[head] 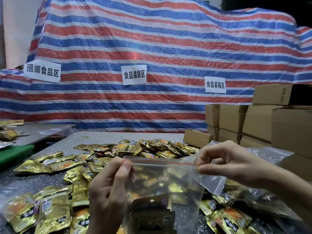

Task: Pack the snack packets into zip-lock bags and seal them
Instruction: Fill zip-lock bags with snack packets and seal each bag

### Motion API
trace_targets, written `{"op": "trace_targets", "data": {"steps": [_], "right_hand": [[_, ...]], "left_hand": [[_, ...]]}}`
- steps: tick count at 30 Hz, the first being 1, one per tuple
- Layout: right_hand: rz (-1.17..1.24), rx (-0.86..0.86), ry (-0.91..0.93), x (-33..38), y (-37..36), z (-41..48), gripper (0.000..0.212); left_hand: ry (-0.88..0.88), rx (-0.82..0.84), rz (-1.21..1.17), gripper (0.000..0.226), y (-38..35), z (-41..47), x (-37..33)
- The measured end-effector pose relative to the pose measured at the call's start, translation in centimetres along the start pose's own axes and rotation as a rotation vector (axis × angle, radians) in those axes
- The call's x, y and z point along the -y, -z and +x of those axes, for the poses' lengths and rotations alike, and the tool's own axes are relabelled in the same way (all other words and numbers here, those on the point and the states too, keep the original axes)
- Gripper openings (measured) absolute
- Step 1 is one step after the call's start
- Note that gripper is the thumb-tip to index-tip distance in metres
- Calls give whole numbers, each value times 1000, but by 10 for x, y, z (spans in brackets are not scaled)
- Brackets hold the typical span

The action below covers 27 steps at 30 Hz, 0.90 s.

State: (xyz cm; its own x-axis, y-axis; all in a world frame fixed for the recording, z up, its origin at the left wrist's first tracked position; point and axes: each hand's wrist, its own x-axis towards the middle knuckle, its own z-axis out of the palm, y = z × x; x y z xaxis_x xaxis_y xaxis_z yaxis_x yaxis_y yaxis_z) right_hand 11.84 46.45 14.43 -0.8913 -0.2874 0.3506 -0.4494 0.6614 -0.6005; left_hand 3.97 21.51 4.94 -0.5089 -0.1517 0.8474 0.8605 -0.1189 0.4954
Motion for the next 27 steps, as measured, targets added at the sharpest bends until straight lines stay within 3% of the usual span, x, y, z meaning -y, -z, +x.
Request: {"op": "trace_targets", "data": {"steps": [14,17,22,25,27], "right_hand": [[-172,-48,74,-11,-3,-9,26],[-3,-92,81,-16,-15,-16,32],[478,-67,-231,-44,-60,-26,72],[492,140,-331,-45,-90,-31,88],[379,174,-312,-47,-110,-29,76]], "left_hand": [[64,-7,-8,30,3,-1,3],[111,-14,-65,30,-1,-3,6],[158,-34,-124,26,-3,-5,9],[196,-11,-199,25,-6,-5,9],[223,5,-249,24,-7,-5,9]]}}
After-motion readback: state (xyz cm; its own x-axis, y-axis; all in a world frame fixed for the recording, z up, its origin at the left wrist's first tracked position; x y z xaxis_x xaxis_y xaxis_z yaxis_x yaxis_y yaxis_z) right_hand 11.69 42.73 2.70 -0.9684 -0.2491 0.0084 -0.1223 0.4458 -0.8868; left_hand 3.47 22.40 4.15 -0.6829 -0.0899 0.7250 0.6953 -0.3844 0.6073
